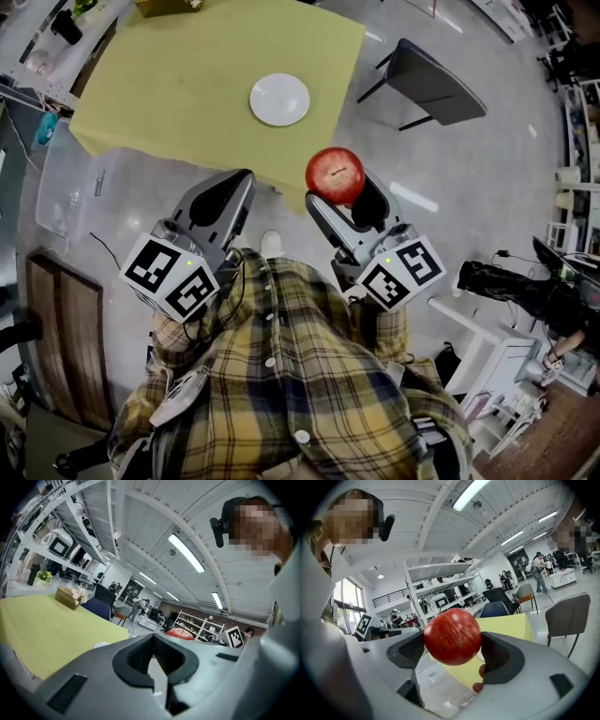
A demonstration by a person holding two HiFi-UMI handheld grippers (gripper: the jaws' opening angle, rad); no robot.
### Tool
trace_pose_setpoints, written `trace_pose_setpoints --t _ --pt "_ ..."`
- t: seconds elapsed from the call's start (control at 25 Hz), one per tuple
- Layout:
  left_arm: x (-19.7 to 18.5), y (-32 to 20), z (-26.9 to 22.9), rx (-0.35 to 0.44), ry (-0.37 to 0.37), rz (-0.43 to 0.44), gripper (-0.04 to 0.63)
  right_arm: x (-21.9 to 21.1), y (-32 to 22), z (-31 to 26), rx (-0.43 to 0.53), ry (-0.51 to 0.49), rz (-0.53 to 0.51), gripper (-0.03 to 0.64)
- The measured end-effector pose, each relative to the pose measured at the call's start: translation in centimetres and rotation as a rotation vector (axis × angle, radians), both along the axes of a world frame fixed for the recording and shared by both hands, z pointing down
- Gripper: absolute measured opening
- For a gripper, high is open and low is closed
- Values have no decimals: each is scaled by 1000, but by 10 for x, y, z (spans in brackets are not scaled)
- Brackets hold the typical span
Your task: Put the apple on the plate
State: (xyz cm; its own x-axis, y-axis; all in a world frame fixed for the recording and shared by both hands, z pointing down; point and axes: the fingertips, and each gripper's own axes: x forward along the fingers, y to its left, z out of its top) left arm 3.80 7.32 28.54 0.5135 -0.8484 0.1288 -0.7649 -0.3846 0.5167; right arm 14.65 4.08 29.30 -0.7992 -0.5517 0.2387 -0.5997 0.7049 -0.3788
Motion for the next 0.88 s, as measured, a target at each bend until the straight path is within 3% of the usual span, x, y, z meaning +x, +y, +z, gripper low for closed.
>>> trace_pose_setpoints --t 0.44,0.88 --pt "-78 -116 -8 21 -25 195 8 -89 -92 -3 3 -8 157 376" --pt "-118 -184 -4 6 -21 391 8 -129 -151 -3 -9 11 357 376"
